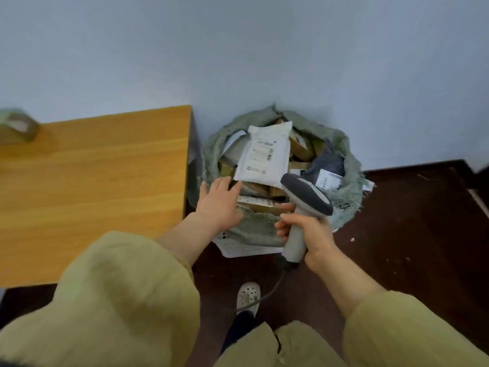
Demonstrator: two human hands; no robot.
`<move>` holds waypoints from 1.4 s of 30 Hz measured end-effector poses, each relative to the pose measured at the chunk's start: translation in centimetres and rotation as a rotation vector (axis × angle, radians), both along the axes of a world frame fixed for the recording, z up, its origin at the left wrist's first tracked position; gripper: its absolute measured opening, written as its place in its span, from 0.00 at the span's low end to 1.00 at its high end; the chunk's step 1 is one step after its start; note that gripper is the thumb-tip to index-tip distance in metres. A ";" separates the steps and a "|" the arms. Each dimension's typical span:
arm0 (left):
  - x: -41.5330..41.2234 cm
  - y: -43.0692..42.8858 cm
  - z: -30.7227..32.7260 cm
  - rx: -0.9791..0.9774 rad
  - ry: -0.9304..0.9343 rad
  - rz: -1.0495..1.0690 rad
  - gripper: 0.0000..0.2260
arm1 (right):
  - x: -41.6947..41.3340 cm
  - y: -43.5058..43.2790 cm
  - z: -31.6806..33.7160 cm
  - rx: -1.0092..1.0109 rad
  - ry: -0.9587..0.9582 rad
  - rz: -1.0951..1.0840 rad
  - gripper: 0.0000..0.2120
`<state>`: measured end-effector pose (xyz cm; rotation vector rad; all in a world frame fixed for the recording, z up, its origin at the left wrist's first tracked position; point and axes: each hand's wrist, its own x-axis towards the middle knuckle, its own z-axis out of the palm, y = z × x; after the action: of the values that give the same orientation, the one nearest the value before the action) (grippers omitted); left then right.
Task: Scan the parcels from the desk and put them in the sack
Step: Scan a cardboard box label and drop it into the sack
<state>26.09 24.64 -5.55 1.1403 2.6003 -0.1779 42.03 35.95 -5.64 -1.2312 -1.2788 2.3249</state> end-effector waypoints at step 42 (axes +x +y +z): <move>-35.8 -49.8 9.3 0.099 0.052 0.646 0.29 | -48.5 -43.1 8.8 -0.313 0.067 0.416 0.05</move>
<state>-9.71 -25.18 3.76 0.2758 2.8931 0.0648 -6.47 -7.16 3.18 -1.0312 -1.2839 2.9272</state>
